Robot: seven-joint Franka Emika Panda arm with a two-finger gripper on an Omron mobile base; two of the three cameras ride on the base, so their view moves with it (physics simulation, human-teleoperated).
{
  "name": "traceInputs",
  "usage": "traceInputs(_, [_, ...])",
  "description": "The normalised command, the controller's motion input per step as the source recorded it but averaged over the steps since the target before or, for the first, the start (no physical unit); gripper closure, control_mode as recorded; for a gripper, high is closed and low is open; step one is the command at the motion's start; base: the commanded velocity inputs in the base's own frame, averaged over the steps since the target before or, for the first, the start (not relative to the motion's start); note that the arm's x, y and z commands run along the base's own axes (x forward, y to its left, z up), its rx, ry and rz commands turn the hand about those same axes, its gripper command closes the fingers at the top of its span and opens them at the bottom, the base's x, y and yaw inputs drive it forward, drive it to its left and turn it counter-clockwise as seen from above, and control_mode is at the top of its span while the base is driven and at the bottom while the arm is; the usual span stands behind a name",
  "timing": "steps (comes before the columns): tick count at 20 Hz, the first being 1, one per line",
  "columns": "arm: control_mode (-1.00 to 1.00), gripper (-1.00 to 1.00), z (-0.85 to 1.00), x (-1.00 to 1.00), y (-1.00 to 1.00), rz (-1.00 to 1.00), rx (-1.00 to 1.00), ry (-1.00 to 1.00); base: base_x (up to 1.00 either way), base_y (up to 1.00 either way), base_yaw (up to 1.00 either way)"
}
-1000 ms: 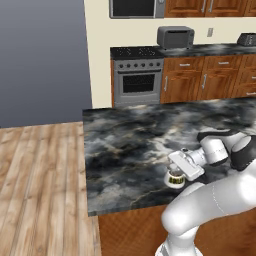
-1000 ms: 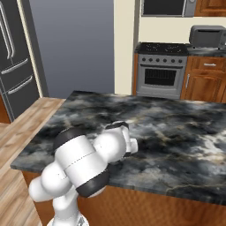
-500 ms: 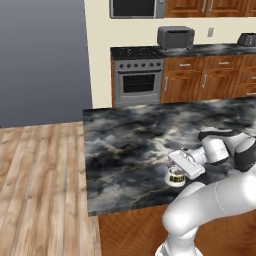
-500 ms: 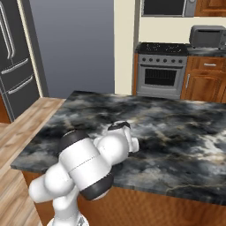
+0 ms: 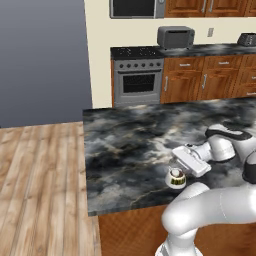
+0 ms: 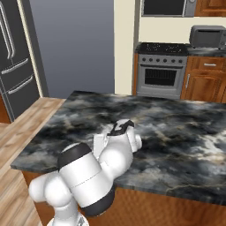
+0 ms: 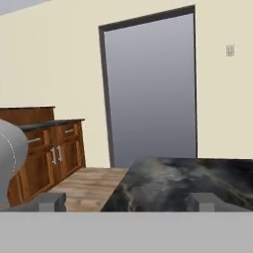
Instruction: Pick up the marshmallow and place it in the cup of hot chocolate on the dining counter.
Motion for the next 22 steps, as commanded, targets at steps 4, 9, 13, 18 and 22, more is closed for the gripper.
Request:
traceInputs(4, [-1.0,-1.0,0.45,-0.14,-0.02,0.0,0.0,-0.06,0.0,0.0,0.0])
traceInputs(9, [-1.0,-1.0,0.65,-0.47,0.0,0.0,0.0,-0.17,0.0,0.0,0.0])
traceInputs(13, [-1.0,-1.0,0.65,-0.65,0.0,0.0,0.0,-0.28,0.0,0.0,0.0])
traceInputs(18, [-1.0,-1.0,0.8,-0.77,0.02,0.0,-0.01,-0.36,0.0,0.0,0.0])
traceInputs(22, [-1.0,-1.0,0.88,-0.64,0.16,0.0,-0.03,-0.4,0.0,0.0,0.0])
